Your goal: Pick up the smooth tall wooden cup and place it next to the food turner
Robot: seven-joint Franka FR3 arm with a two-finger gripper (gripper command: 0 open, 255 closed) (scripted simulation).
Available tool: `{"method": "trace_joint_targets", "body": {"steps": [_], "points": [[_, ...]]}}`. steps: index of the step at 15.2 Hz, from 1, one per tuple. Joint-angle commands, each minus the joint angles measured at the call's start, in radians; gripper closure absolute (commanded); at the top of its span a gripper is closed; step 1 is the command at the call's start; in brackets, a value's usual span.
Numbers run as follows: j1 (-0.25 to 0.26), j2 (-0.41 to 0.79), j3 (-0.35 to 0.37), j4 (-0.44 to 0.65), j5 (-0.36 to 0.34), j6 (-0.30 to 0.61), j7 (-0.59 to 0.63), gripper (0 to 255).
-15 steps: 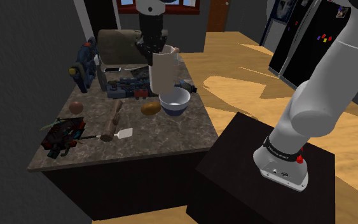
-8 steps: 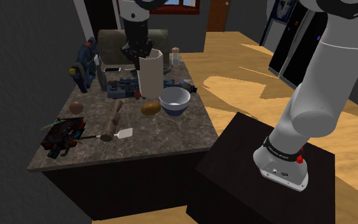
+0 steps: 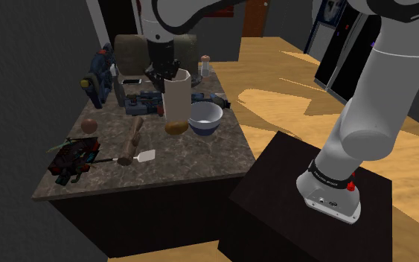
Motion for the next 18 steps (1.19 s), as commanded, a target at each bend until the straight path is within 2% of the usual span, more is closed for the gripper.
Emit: {"method": "trace_joint_targets", "body": {"steps": [1,18], "points": [[0.001,0.006,0.0,-0.018,-0.003,0.025,0.003,255],[0.006,0.083,-0.009,-0.155,-0.043,0.233,0.037,255]]}}
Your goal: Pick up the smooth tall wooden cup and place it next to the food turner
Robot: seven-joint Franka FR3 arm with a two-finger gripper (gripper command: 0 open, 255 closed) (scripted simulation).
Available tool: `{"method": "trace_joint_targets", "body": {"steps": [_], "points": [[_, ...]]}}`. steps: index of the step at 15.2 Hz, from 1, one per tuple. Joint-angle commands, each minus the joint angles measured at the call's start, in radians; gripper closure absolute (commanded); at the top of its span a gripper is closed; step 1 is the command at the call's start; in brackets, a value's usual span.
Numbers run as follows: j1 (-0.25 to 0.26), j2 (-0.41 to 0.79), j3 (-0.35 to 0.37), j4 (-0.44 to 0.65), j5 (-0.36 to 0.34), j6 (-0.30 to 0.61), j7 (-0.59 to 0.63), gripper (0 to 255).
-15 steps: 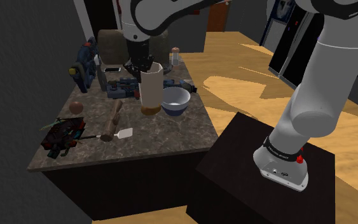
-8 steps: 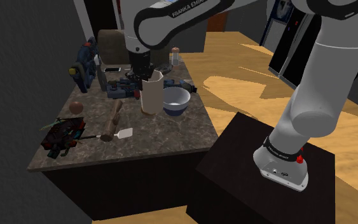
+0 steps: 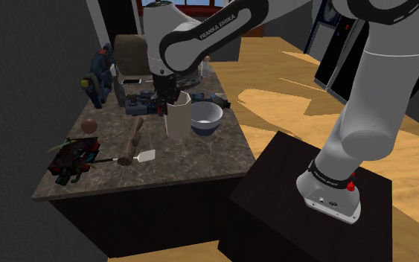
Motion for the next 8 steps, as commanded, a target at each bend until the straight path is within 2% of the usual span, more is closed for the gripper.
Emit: {"method": "trace_joint_targets", "body": {"steps": [1,8], "points": [[0.002,0.009,-0.001,-0.015,-0.006,0.025,0.006,255],[0.007,0.058,-0.009,-0.051,-0.031,0.106,0.026,255]]}}
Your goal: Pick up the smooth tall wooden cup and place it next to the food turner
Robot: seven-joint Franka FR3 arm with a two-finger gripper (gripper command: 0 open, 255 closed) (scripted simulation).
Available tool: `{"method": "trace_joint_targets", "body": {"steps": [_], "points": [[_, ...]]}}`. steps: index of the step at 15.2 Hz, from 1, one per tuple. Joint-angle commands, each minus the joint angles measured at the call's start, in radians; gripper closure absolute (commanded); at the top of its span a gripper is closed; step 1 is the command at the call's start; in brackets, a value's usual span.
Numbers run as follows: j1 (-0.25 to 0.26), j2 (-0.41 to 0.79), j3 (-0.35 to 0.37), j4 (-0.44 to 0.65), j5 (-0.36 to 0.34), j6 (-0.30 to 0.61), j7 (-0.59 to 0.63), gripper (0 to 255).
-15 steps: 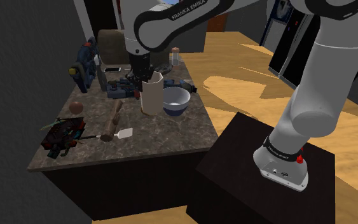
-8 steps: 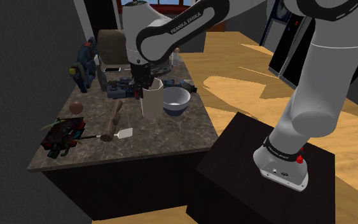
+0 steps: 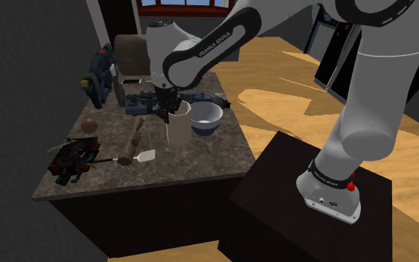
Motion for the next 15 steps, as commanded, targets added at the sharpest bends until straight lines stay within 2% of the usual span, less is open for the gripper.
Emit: {"method": "trace_joint_targets", "body": {"steps": [1,8,15], "points": [[0.002,0.012,-0.002,-0.01,-0.007,0.023,0.006,255],[0.011,0.074,-0.016,-0.034,-0.04,0.105,0.031,255],[0.011,0.074,-0.016,-0.034,-0.04,0.105,0.031,255]]}}
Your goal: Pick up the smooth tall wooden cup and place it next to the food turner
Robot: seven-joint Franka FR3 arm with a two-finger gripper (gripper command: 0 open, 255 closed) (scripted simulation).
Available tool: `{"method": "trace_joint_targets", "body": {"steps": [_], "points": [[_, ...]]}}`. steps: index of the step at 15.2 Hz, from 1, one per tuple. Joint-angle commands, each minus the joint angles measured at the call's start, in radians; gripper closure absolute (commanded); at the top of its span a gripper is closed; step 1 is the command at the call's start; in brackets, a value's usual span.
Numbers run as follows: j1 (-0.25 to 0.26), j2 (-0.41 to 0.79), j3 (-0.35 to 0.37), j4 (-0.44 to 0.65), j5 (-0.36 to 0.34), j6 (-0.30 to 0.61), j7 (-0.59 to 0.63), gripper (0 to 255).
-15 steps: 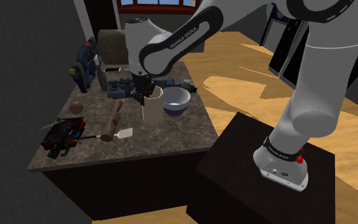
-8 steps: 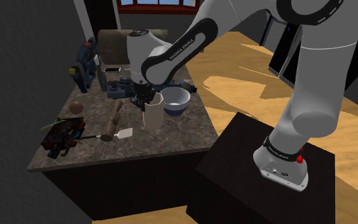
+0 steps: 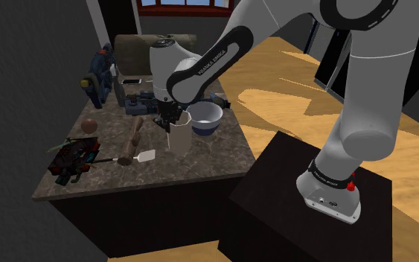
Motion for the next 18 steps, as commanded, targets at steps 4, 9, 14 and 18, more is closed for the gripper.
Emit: {"method": "trace_joint_targets", "body": {"steps": [4,9,14,18], "points": [[0.0,0.0,0.0,0.0,0.0,0.0,0.0,0],[-0.006,-0.048,0.011,0.008,0.023,-0.052,-0.015,0],[-0.01,-0.087,0.019,0.019,0.042,-0.1,-0.028,0],[-0.01,-0.087,0.019,0.019,0.042,-0.1,-0.028,0]]}}
